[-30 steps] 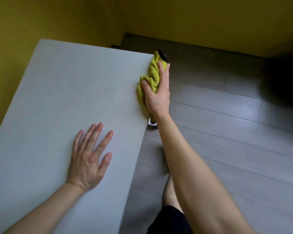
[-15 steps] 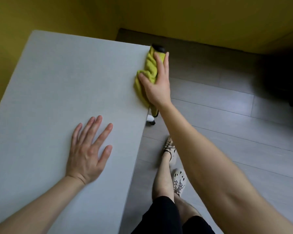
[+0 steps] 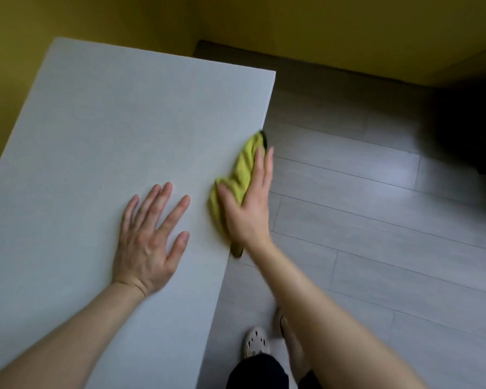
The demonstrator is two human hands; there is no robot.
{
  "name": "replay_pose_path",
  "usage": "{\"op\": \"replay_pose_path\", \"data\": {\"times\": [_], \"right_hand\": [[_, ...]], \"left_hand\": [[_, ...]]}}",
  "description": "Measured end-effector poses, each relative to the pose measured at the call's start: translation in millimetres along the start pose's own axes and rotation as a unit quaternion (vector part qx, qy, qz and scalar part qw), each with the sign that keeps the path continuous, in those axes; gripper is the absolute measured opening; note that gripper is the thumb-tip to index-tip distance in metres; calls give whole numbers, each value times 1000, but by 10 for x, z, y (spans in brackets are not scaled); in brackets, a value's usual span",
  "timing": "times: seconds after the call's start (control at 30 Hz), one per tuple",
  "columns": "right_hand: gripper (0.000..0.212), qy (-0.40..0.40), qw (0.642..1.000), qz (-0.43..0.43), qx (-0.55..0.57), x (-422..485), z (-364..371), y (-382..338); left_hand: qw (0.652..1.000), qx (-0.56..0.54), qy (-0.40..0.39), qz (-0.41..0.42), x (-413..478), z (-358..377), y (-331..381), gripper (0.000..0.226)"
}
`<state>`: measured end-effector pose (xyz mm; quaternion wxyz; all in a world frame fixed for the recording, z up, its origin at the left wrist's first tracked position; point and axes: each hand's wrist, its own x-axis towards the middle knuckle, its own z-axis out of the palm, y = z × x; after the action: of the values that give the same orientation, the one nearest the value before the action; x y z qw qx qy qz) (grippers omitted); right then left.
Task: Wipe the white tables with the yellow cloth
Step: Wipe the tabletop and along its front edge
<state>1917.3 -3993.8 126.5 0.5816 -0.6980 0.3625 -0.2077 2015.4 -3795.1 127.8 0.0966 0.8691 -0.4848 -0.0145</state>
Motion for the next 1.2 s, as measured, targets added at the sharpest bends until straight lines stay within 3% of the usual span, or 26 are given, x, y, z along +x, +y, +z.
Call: {"op": "replay_pose_path", "data": {"times": [0.1, 0.2, 0.3, 0.4, 0.47, 0.6, 0.77, 0.9, 1.03, 1.1, 1.2], "right_hand": [[94, 44, 998, -18, -35, 895, -129, -70], [93, 49, 998, 0, -27, 927, -81, -52], [90, 56, 998, 1, 11, -79, 104, 33], [94, -7, 999, -2, 33, -1537, 240, 144], [96, -32, 999, -11, 32, -2010, 255, 133], [101, -13, 999, -36, 16, -1170, 182, 84], [84, 60, 996, 58, -12, -356, 56, -71], [78, 99, 993, 59, 14, -1159, 332, -80], [87, 47, 998, 29, 9, -2410, 470, 60], [89, 35, 999, 19, 3, -2394, 466, 74], [85, 62, 997, 30, 19, -1641, 380, 47]], "left_hand": [[1000, 0, 7, 0, 10, 14, 8, 62], [1000, -4, 13, 0, 6, 31, -12, 61], [1000, -5, 21, 3, 0, 32, 4, 61], [1000, -1, 27, 5, -1, 40, 2, 61], [1000, 5, 28, 7, -16, 41, 10, 61], [999, -11, 44, 0, 33, 64, -16, 60], [994, 10, 110, -17, 14, 11, 34, 44], [995, 26, 95, -33, -267, -72, 206, 35], [999, -31, 42, -14, -1092, -116, 308, 42], [999, -33, 18, 15, -1531, -130, 260, 49], [999, -28, 7, 29, -1752, -121, 199, 56]]}}
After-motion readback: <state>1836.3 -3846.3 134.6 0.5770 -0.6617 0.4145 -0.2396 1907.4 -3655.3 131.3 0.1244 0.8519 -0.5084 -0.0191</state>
